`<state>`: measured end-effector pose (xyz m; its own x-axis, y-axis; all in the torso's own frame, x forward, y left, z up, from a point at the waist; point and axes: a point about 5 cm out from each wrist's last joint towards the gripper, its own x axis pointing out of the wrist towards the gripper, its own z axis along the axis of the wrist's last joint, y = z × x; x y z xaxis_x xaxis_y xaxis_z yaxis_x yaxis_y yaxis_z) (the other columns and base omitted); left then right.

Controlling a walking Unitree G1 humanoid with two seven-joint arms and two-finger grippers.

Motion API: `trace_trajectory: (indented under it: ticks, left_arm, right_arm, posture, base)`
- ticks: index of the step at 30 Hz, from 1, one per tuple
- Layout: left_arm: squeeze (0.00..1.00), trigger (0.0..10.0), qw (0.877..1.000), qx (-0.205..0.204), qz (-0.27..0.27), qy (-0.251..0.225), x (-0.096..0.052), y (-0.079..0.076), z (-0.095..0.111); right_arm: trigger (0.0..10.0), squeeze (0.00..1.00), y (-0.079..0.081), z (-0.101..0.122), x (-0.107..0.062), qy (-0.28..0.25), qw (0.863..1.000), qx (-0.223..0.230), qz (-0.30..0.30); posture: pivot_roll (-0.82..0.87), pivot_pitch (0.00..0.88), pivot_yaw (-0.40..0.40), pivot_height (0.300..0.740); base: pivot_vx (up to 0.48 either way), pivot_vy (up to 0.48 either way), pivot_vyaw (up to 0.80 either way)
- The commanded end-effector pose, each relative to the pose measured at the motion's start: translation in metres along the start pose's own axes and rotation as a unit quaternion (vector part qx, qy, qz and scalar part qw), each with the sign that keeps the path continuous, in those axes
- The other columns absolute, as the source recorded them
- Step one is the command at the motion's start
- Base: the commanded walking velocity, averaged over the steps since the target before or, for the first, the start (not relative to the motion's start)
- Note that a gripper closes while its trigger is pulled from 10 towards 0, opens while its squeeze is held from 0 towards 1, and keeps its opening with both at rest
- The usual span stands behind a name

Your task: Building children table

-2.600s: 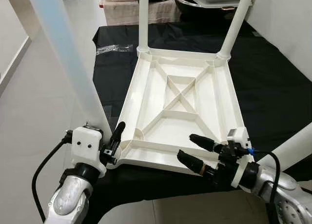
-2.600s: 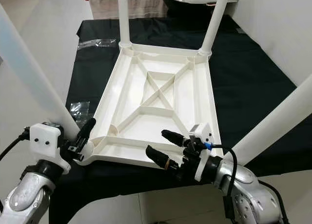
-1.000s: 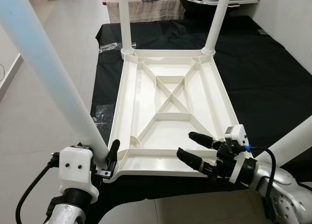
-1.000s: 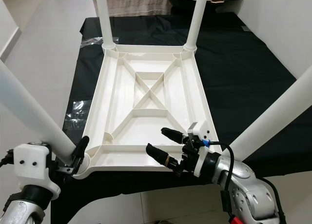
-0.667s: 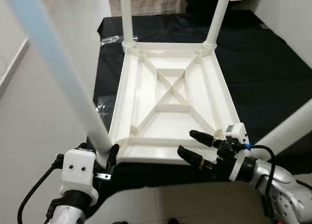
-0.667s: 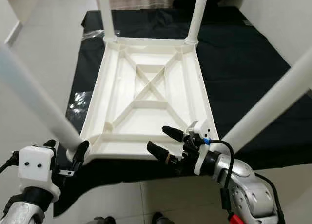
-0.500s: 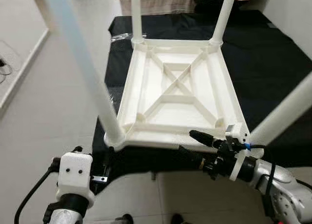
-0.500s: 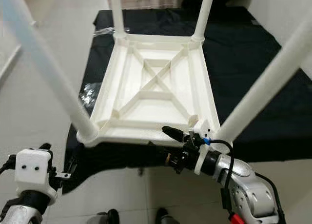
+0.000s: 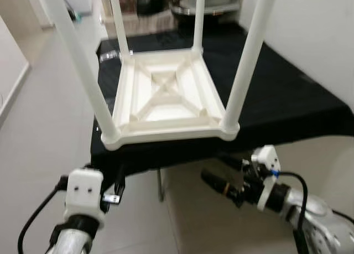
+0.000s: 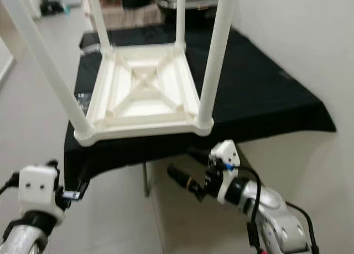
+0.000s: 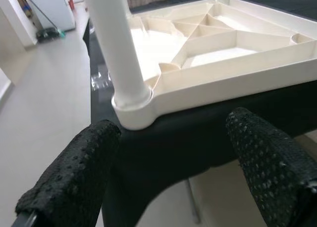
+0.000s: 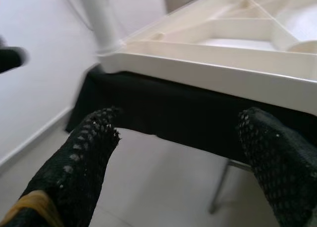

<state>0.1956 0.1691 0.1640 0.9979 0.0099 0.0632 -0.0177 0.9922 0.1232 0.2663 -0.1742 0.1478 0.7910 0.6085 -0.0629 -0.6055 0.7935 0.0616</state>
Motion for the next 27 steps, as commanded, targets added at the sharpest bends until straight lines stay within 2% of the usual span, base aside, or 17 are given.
trace_trajectory:
  ticks: [1, 2, 3, 4, 5, 6, 7, 8, 9, 10, 13, 16, 18, 22, 24, 26, 27]
  left_arm:
    - [0.00, 10.0, 0.999, -0.019, -0.027, 0.025, 0.007, -0.007, -0.012]
    - [0.00, 10.0, 0.999, -0.019, -0.027, 0.025, 0.007, -0.007, -0.012]
    - [0.00, 10.0, 0.998, -0.031, -0.053, 0.032, 0.010, -0.018, -0.017]
    - [0.00, 10.0, 0.998, -0.031, -0.053, 0.032, 0.010, -0.018, -0.017]
    - [0.00, 10.0, 0.994, -0.046, -0.095, 0.030, 0.013, -0.035, -0.020]
    - [0.00, 10.0, 0.994, -0.046, -0.095, 0.030, 0.013, -0.035, -0.020]
    - [0.00, 10.0, 0.993, -0.041, -0.110, 0.032, 0.016, -0.042, -0.023]
    - [0.00, 10.0, 0.992, -0.041, -0.118, 0.028, 0.020, -0.044, -0.024]
    - [0.00, 10.0, 0.992, -0.041, -0.118, 0.028, 0.020, -0.044, -0.024]
    - [0.00, 10.0, 0.992, -0.044, -0.117, 0.025, 0.025, -0.043, -0.024]
    - [0.00, 10.0, 0.992, -0.052, -0.117, 0.021, 0.033, -0.042, -0.025]
    - [0.00, 10.0, 0.992, -0.050, -0.118, 0.018, 0.033, -0.043, -0.025]
    - [0.00, 10.0, 0.991, -0.055, -0.119, 0.009, 0.036, -0.041, -0.026]
    - [0.00, 10.0, 0.992, -0.053, -0.117, 0.002, 0.035, -0.039, -0.026]
    - [0.00, 10.0, 0.993, -0.054, -0.108, 0.002, 0.033, -0.037, -0.027]
    - [0.00, 10.0, 0.995, -0.060, -0.083, -0.010, 0.031, -0.032, -0.025]
    - [0.00, 10.0, 0.995, -0.060, -0.083, -0.010, 0.031, -0.032, -0.025]
  right_arm:
    - [10.0, 0.00, -0.011, -0.007, 0.007, 0.002, 0.995, 0.001, -0.098]
    - [10.0, 0.00, -0.011, -0.007, 0.007, 0.002, 0.995, 0.001, -0.098]
    - [10.0, 0.00, -0.007, -0.011, 0.012, 0.003, 0.994, 0.007, -0.112]
    - [10.0, 0.00, -0.007, -0.011, 0.012, 0.003, 0.994, 0.007, -0.112]
    - [10.0, 0.00, 0.011, -0.018, 0.019, 0.007, 0.996, -0.005, -0.091]
    - [10.0, 0.00, 0.011, -0.018, 0.019, 0.007, 0.996, -0.005, -0.091]
    - [10.0, 0.00, 0.021, -0.021, 0.023, 0.010, 0.997, -0.014, -0.076]
    - [10.0, 0.00, 0.029, -0.021, 0.026, 0.011, 0.997, -0.056, -0.054]
    - [10.0, 0.00, 0.029, -0.021, 0.026, 0.011, 0.997, -0.056, -0.054]
    - [10.0, 0.00, 0.032, -0.019, 0.027, 0.009, 0.995, -0.088, -0.037]
    - [10.0, 0.00, 0.027, -0.015, 0.031, -0.007, 0.991, -0.118, -0.055]
    - [10.0, 0.00, 0.027, -0.014, 0.032, -0.012, 0.990, -0.127, -0.064]
    - [10.0, 0.00, 0.025, -0.014, 0.035, -0.023, 0.985, -0.145, -0.096]
    - [10.0, 0.00, 0.023, -0.015, 0.036, -0.027, 0.982, -0.150, -0.112]
    - [10.0, 0.00, 0.021, -0.015, 0.036, -0.029, 0.982, -0.143, -0.117]
    - [10.0, 0.00, 0.018, -0.013, 0.036, -0.046, 0.989, -0.097, -0.104]
    - [10.0, 0.00, 0.018, -0.013, 0.036, -0.046, 0.989, -0.097, -0.104]
  posture:
    - [0.01, 0.162, -0.028, 0.740]
    - [0.01, 0.162, -0.028, 0.740]
    - [0.01, 0.161, -0.037, 0.740]
    - [0.01, 0.161, -0.037, 0.740]
    - [0.00, 0.161, -0.035, 0.740]
    - [0.00, 0.161, -0.035, 0.740]
    - [0.00, 0.161, -0.035, 0.740]
    - [0.01, 0.158, -0.046, 0.740]
    - [0.01, 0.158, -0.046, 0.740]
    - [0.01, 0.152, -0.053, 0.740]
    - [0.02, 0.144, -0.047, 0.740]
    - [0.02, 0.144, -0.045, 0.740]
    - [0.02, 0.126, -0.029, 0.740]
    - [0.01, 0.116, -0.021, 0.740]
    - [0.01, 0.117, -0.020, 0.740]
    - [0.02, 0.111, -0.019, 0.740]
    - [0.02, 0.111, -0.019, 0.740]
  base:
    - [0.000, 0.000, 0.00]
    - [0.000, 0.000, 0.00]
    - [0.000, 0.000, 0.00]
    - [0.000, 0.000, 0.00]
    - [0.000, 0.000, 0.00]
    - [0.000, 0.000, 0.00]
    - [0.000, 0.000, 0.00]
    - [0.000, 0.000, 0.00]
    - [0.000, 0.000, 0.00]
    - [0.000, 0.000, 0.00]
    - [0.000, -0.315, 0.00]
    - [0.000, -0.472, 0.00]
    - [0.000, -0.476, 0.00]
    - [0.000, -0.472, 0.00]
    - [0.000, -0.476, 0.00]
    - [0.000, 0.000, 0.00]
    - [0.000, 0.000, 0.00]
